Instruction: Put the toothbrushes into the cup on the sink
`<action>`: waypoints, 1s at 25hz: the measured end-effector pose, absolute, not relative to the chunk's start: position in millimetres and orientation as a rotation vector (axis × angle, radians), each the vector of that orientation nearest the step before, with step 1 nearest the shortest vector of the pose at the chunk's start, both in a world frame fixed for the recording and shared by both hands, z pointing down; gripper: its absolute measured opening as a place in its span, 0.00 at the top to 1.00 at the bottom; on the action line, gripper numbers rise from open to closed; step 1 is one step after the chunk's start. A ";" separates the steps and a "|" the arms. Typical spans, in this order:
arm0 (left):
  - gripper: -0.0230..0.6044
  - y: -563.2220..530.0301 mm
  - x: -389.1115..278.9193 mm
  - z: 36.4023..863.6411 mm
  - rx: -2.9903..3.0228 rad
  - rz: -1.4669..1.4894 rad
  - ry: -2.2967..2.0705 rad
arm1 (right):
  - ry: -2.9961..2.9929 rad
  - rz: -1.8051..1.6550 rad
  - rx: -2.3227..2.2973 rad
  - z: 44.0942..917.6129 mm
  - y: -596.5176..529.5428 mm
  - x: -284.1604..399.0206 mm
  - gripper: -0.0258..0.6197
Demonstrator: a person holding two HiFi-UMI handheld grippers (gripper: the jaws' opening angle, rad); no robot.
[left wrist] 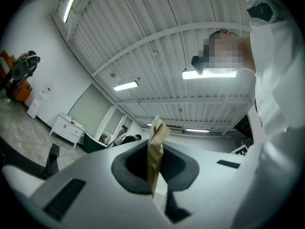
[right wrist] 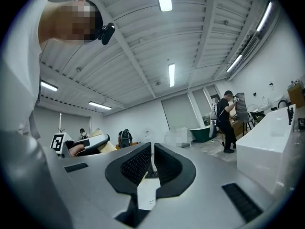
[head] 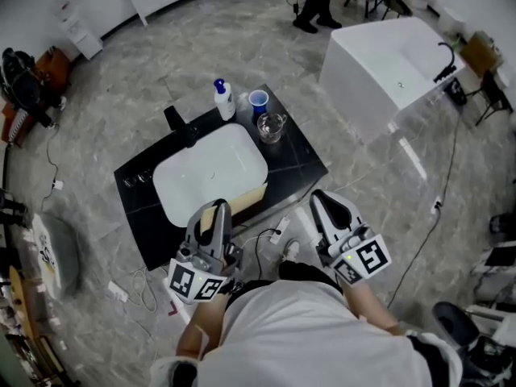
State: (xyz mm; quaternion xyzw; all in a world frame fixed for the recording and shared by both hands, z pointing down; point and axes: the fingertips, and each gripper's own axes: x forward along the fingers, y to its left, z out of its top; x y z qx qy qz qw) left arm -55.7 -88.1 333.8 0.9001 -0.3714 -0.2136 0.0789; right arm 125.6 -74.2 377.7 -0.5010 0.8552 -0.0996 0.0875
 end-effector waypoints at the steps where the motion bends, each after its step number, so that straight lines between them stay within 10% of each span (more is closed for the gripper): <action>1: 0.96 -94.3 -53.6 330.3 2.684 -0.651 -1.153 | 2.559 -0.299 -1.476 377.1 -80.1 132.7 0.89; 25: 0.96 -171.7 -43.4 340.2 2.650 -0.667 -1.129 | 2.545 -0.304 -1.550 381.6 -146.6 154.7 0.89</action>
